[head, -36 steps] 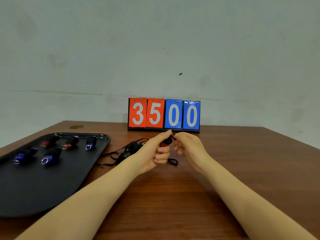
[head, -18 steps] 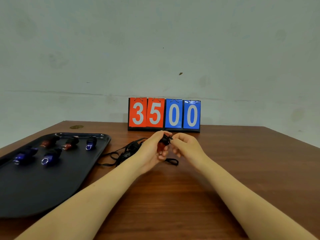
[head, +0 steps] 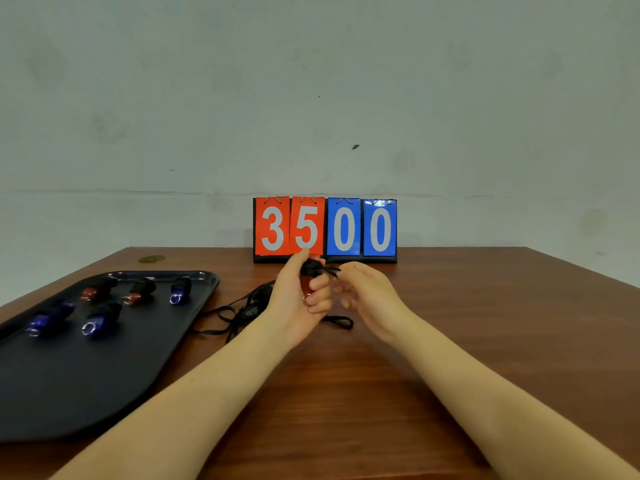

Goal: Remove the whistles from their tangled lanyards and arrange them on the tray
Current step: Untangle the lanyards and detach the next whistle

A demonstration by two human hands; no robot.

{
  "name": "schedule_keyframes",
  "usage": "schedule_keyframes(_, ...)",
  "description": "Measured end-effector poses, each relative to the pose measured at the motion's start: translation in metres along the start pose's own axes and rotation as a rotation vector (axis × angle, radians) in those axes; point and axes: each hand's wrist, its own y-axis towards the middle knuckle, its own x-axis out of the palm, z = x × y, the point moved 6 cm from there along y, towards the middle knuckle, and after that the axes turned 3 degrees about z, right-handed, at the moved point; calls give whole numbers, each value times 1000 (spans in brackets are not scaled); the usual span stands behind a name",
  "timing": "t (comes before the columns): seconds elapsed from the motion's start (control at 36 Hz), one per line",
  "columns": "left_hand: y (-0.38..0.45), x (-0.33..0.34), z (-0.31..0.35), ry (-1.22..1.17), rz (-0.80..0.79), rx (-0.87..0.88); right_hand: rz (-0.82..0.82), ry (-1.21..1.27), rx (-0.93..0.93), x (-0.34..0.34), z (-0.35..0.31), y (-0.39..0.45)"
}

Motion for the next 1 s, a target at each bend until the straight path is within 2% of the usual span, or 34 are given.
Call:
schedule_keyframes(0.14,-1,-2,-3,102,2,-5,-18,598,139,2,-1,-3)
schedule_keyframes(0.22,1,-4,-8,161,7,-1,-67,725,199,3,-1,-5)
schedule_keyframes(0.33,4,-6,-10,106,15,-16,-123,514,170,2,-1,-3)
schedule_keyframes(0.42,2,-8,-7,47,47,-23,-117,255,52,3,-3,1)
schedule_keyframes(0.5,-2,-7,-3,1,58,-11,-57,68,-32,2,-7,-2)
schedule_keyframes(0.67,-2,-6,3,41,-2,17,52,-300,-323,3,-26,-9)
schedule_keyframes(0.83,1,-15,6,270,92,33,114,-482,-446,-2,-29,-14)
schedule_keyframes(0.94,2,-17,15,650,198,143,163,-596,-573,-5,-36,-17)
schedule_keyframes(1.0,2,-16,16,734,220,143,191,-593,-595,-7,-39,-16)
